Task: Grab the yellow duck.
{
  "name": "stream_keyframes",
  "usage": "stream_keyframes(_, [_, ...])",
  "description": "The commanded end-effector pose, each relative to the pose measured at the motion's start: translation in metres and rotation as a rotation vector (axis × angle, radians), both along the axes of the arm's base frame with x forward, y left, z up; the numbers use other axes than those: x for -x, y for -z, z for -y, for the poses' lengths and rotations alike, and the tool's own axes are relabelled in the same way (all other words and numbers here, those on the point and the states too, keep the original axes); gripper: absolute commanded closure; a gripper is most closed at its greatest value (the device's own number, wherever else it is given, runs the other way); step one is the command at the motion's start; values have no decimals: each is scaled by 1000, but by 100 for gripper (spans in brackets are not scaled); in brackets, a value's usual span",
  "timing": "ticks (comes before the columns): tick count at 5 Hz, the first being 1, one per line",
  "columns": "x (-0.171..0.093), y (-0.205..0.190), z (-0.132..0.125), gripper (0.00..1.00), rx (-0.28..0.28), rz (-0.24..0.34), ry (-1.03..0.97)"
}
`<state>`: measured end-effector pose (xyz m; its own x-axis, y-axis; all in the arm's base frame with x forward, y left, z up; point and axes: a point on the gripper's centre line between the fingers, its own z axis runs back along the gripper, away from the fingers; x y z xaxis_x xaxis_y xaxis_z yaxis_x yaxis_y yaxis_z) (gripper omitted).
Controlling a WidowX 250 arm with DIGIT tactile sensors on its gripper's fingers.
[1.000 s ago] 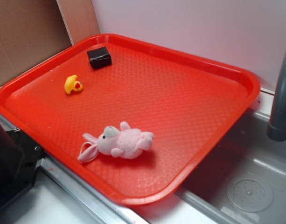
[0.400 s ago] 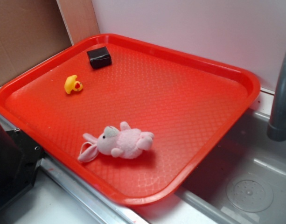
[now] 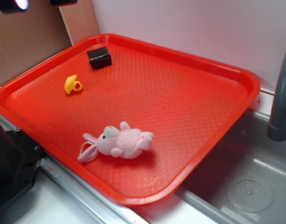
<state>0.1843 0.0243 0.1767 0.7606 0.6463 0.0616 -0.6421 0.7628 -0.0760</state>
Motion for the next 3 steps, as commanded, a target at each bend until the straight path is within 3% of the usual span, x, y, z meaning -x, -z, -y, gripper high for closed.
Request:
stream_keyframes(1, [-12,41,-32,0,8,27,-224])
stream_keyframes(3, [-13,86,-50,0,-39,-10,-295])
